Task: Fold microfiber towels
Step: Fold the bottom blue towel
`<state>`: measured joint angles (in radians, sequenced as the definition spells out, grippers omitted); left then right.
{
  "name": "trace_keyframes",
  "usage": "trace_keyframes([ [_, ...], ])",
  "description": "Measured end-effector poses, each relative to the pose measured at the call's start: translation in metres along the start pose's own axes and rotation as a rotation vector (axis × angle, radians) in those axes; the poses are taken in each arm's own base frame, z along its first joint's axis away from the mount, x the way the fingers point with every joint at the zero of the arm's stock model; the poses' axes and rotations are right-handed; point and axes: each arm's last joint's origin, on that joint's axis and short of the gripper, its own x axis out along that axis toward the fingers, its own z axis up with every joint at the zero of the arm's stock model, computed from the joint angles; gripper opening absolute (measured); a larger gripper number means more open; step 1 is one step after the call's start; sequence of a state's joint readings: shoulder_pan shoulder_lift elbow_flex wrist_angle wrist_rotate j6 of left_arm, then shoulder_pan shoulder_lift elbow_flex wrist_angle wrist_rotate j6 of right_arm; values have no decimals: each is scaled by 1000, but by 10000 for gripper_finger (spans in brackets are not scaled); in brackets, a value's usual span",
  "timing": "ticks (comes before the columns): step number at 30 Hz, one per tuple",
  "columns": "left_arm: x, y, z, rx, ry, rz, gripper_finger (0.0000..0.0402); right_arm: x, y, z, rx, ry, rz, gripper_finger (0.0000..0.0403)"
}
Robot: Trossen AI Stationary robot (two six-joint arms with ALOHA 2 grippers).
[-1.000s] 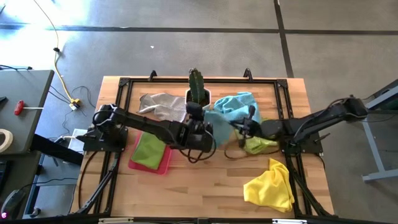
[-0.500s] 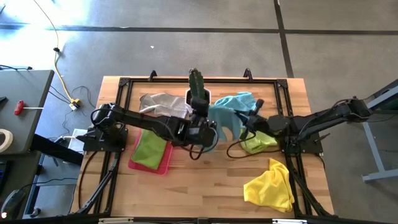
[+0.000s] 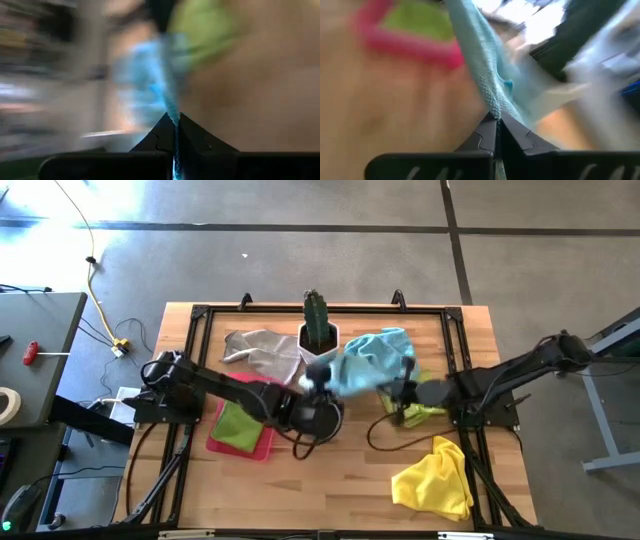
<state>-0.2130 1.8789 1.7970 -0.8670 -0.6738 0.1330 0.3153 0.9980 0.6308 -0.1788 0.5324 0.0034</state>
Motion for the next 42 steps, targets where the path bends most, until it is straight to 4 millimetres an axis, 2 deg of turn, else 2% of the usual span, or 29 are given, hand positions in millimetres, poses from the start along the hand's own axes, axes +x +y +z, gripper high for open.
trace_keyframes([
  [2, 8, -24, -4, -89, -4, -199, 0, 3, 14, -7, 75, 75, 148, 0],
  [4, 20, -53, -11, -132, 10, -288, 0, 8, 30, -14, 132, 150, 281, 0],
  [8, 38, -104, -26, -108, 60, -329, 0, 20, 59, -27, 177, 280, 424, 16],
  [12, 50, -132, -32, -103, 96, -339, 2, 31, 81, -41, 202, 402, 479, 66],
  [16, 53, -140, -33, -151, 116, -405, 20, 36, 96, -36, 231, 459, 564, 121],
  [19, 51, -142, -33, -192, 131, -474, 42, 36, 102, -21, 207, 420, 594, 147],
  [21, 50, -142, -33, -218, 148, -510, 59, 37, 102, -12, 171, 359, 542, 155],
  [25, 48, -141, -30, -252, 171, -643, 87, 43, 94, -6, 173, 281, 302, 155],
  [28, 50, -139, -34, -241, 206, -621, 101, 47, 88, -12, 259, 276, 221, 149],
  [34, 50, -139, -41, -201, 252, -555, 113, 66, 103, -32, 305, 291, 335, 145],
  [39, 44, -147, -41, -187, 242, -568, 113, 83, 115, -38, 144, 266, 387, 145],
  [42, 38, -153, -42, -182, 238, -575, 113, 95, 115, -47, 66, 288, 373, 145],
])
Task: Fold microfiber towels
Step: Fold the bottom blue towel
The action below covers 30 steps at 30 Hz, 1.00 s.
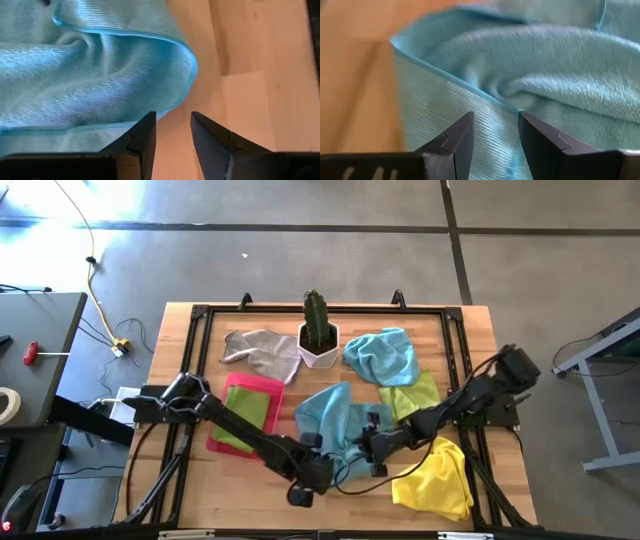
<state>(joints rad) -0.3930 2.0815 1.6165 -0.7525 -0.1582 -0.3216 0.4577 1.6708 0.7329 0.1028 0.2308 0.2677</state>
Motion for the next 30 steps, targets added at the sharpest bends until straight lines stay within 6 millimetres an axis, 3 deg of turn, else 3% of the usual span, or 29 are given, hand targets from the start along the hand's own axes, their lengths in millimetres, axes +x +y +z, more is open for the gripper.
trace_keyframes([
  [5, -2, -9, -4, 8, -7, 22, 113, 16, -13, -3, 26, 24, -6, 145],
  [16, -2, -11, -8, 24, 12, 64, 113, 19, -18, -6, 33, 57, 26, 138],
  [20, -2, -11, -8, 24, 13, 67, 113, 19, -18, -6, 32, 60, 39, 108],
  [27, -3, -10, -9, 27, 16, 90, 113, 19, -17, -6, 16, 60, 44, 10],
  [30, -2, -10, -9, 29, 24, 94, 113, 15, -15, -4, 30, 48, 56, 12],
])
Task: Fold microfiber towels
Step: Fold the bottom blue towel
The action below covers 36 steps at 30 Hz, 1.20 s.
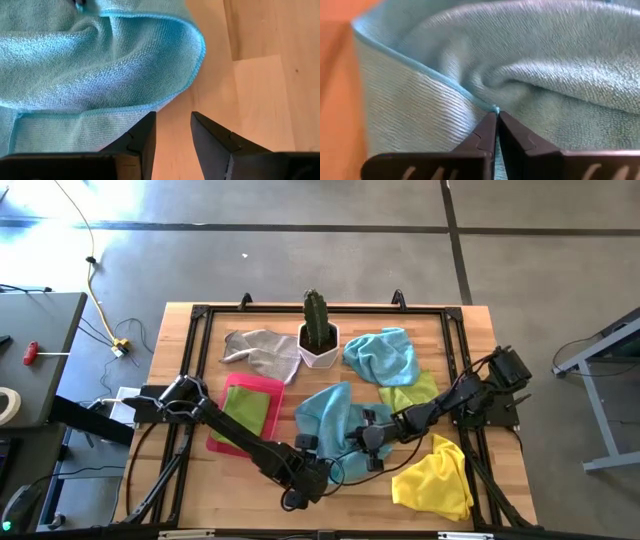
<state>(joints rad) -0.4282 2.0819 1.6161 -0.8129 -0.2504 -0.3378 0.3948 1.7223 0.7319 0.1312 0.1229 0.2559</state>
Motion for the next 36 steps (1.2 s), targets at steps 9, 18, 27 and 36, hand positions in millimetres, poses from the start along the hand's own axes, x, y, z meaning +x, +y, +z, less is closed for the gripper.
trace_keyframes([
  [9, 0, 0, -1, 3, 11, 4, 113, -41, 27, 14, 125, -78, 141, 2],
  [18, 0, 1, -3, 24, 29, 10, 113, -58, 74, -3, 301, 37, 363, 1],
  [27, 0, 2, -3, 32, 31, 11, 113, -65, 93, -12, 324, 73, 406, 51],
  [36, 2, 12, 1, 95, 10, 103, 113, -63, 87, -9, 305, 50, 381, 128],
])
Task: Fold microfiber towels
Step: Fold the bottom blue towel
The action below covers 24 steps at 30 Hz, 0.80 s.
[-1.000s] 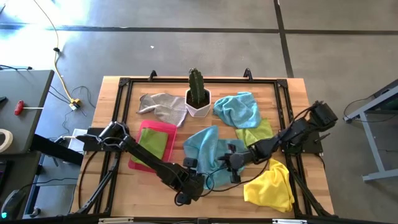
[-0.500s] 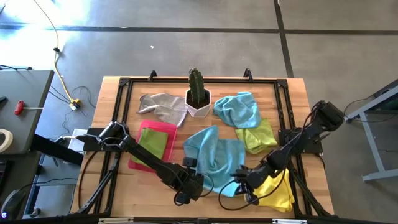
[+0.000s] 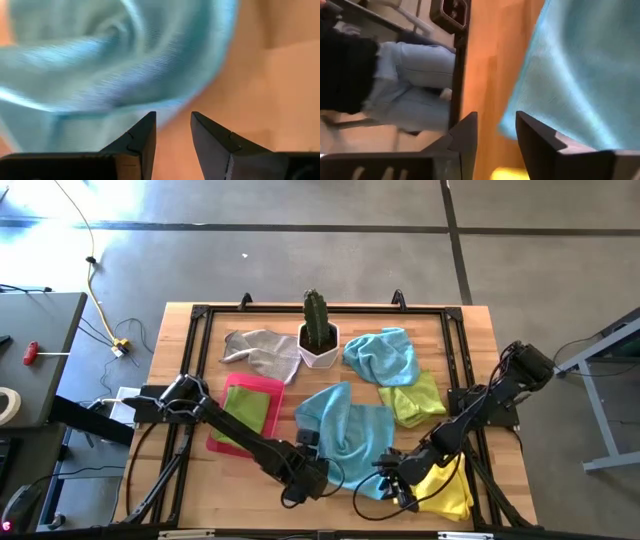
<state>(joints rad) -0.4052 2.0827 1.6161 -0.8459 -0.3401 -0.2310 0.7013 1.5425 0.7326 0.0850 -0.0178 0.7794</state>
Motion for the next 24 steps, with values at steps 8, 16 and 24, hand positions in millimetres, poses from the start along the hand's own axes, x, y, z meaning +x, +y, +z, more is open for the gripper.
trace_keyframes([
  [8, 10, 37, 5, 30, 9, 204, 113, -7, -38, 22, -57, -320, -536, 129],
  [16, 25, 84, 1, 292, 149, 95, 113, -2, -64, 34, -48, -286, -591, 129],
  [24, 47, 126, -4, 155, 138, -5, 113, 0, -64, 32, -80, -265, -599, 129],
])
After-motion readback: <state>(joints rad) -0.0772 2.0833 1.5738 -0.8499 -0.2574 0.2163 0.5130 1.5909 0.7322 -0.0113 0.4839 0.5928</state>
